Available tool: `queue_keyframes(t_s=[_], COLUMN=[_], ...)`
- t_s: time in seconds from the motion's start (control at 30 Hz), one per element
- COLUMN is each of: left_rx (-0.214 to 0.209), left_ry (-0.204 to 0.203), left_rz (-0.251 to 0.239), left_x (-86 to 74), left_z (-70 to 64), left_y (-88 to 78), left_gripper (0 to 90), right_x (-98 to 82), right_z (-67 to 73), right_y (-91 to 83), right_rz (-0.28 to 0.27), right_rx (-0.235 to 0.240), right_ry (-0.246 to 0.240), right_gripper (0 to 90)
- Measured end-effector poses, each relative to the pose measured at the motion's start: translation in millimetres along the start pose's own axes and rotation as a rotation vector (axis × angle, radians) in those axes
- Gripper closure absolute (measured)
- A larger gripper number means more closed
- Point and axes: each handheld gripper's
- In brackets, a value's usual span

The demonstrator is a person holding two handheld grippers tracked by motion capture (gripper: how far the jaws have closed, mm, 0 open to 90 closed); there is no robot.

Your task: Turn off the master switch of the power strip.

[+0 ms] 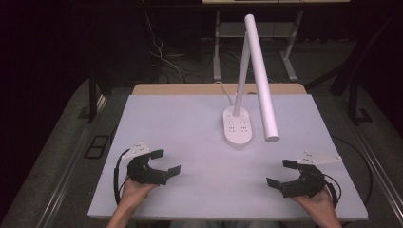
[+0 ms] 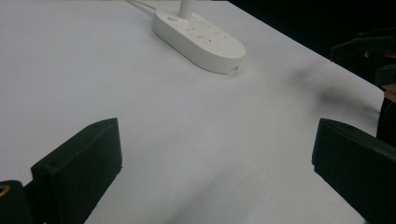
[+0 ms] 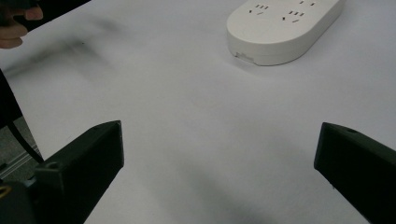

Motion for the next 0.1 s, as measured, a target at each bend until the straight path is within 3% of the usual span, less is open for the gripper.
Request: queue_keyframes(t_s=[0.1], left_rx=[0.002], left_ry=[-0.001], left_rz=[0.005], left_x=[-4.6], left_z=[-0.1], left_y=[-2.1], left_gripper=[0.5], right_x=[-0.3], right_z=[0.3], right_y=[0.2], right_rz=[-0.003], right_rx=[0.0], right_ry=[-0.002], right_gripper=[0.8])
Point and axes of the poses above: each handheld gripper's, and its own axes: y roughly forward along the jaws, x roughly out of its top, z roughly to its left, and after that the axes turned 9 degrees about -z, right-handed
